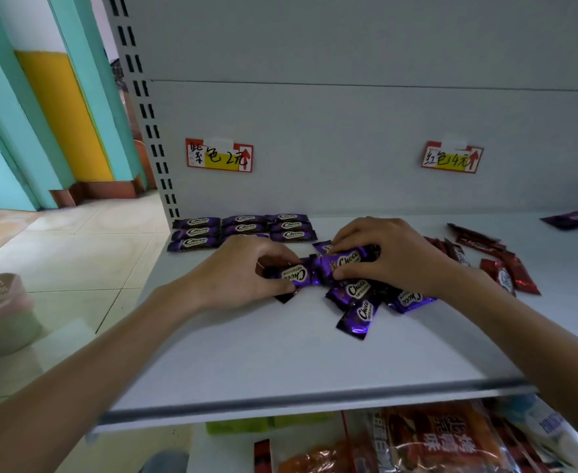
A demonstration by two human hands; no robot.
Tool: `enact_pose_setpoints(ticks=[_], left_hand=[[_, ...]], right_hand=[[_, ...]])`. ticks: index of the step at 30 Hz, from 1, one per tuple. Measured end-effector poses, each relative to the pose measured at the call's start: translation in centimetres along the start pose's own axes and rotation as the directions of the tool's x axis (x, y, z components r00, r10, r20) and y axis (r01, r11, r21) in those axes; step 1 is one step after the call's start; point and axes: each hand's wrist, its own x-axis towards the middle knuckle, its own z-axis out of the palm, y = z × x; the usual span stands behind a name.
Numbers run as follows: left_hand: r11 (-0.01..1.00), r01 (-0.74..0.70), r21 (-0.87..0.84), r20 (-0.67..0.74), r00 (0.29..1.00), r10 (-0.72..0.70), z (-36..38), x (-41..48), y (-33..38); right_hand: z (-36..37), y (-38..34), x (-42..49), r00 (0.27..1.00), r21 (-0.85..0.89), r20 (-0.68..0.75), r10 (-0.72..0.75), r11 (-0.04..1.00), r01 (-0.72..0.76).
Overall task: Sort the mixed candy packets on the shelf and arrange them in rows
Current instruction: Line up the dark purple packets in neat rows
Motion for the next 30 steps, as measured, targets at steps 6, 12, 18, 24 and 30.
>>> enact_pose_setpoints(ticks=[6, 12, 18, 24, 30], left_hand=[[0.994, 0.087, -0.06, -0.111, 0.989, -0.093, -1.6, -1.9, -1.0], [0.966, 0.15, -0.212, -0.218, 0.956, -0.196, -3.0, -3.8, -2.0], [0.952, 0.132, -0.277, -0.289, 0.933, -0.214, -3.6, -4.0, -2.7], [0.952, 0.21, -0.221, -0.416, 0.863, -0.287, -3.3, -4.5, -4.7], [0.981, 0.164, 0.108, -0.272, 0.954, -0.13, -3.9, -6.5, -7.0]], right_hand=[[-0.4, 0.0, 1.3, 0.997, 0.034, -0.073, 0.003, 0.999, 0.0], [-0.8, -0.9, 3.4, 0.999, 0.078, 0.04, 0.033, 0.996, -0.036], [-0.4, -2.1, 5.4, 0.994, 0.194, -0.078, 0.071, 0.98, -0.054], [2.4, -5.4, 7.5, 0.993, 0.425, 0.088, -0.077, 0.904, 0.032], [3.8, -5.7, 8.7, 0.997, 0.203, 0.057, -0.059, 0.978, 0.046]])
